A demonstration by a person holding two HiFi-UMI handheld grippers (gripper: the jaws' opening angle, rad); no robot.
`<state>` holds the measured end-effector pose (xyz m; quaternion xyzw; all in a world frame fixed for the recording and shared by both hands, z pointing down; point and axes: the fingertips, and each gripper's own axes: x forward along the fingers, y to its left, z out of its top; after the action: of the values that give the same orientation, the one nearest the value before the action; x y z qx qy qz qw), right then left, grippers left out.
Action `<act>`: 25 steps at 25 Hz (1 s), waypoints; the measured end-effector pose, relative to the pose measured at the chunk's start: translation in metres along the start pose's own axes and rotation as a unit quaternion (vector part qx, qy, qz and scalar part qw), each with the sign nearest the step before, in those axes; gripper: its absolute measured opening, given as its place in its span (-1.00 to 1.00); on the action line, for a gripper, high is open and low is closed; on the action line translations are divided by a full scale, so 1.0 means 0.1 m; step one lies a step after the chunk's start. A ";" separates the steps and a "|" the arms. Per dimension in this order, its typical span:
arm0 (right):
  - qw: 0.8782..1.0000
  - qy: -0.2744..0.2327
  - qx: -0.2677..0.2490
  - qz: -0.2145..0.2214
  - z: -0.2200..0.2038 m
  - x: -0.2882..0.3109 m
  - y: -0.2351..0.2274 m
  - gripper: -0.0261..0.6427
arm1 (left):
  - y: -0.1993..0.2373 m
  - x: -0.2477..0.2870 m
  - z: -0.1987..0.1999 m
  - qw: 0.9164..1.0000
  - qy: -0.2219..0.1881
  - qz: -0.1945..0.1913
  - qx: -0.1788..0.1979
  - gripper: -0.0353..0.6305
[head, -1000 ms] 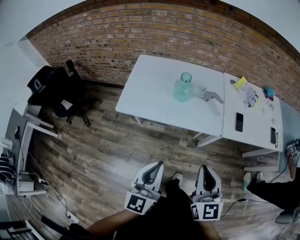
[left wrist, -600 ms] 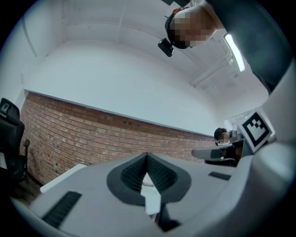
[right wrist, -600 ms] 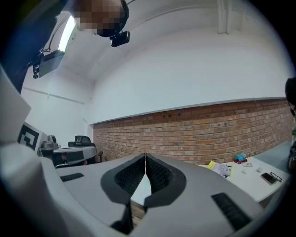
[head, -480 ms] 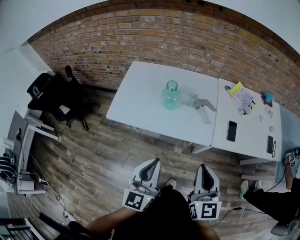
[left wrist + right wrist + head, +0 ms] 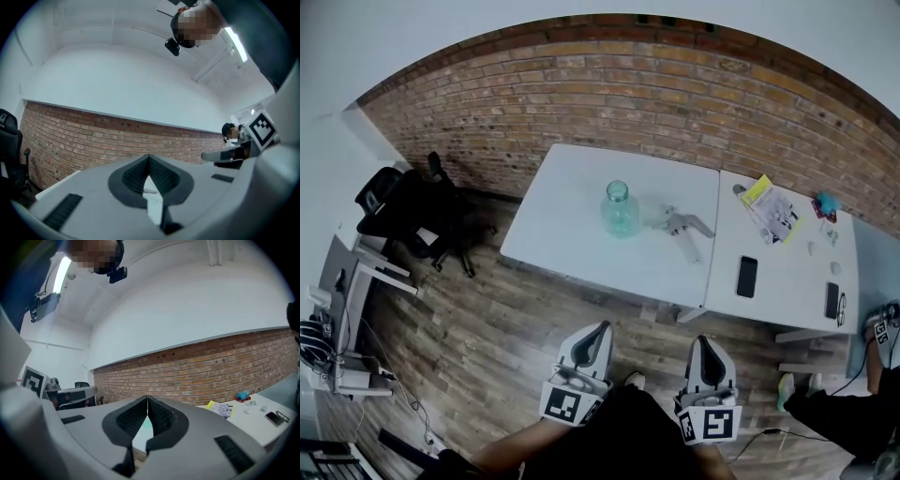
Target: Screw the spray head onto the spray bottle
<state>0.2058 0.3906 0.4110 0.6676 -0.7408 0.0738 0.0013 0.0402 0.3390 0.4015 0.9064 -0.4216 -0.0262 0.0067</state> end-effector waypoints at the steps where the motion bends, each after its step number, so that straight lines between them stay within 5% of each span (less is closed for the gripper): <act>1: 1.000 -0.001 -0.001 0.002 0.00 0.00 -0.02 -0.90 | -0.02 0.01 0.00 1.000 0.003 -0.002 -0.001 -0.89; 25: 0.999 0.033 -0.011 -0.020 -0.21 0.18 -0.01 -0.90 | 0.18 0.28 -0.20 0.999 0.013 -0.025 -0.031 -0.89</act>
<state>0.2030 0.3755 0.4338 0.6791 -0.7280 0.0874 0.0347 0.0452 0.3054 0.4212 0.9161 -0.3980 -0.0276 0.0402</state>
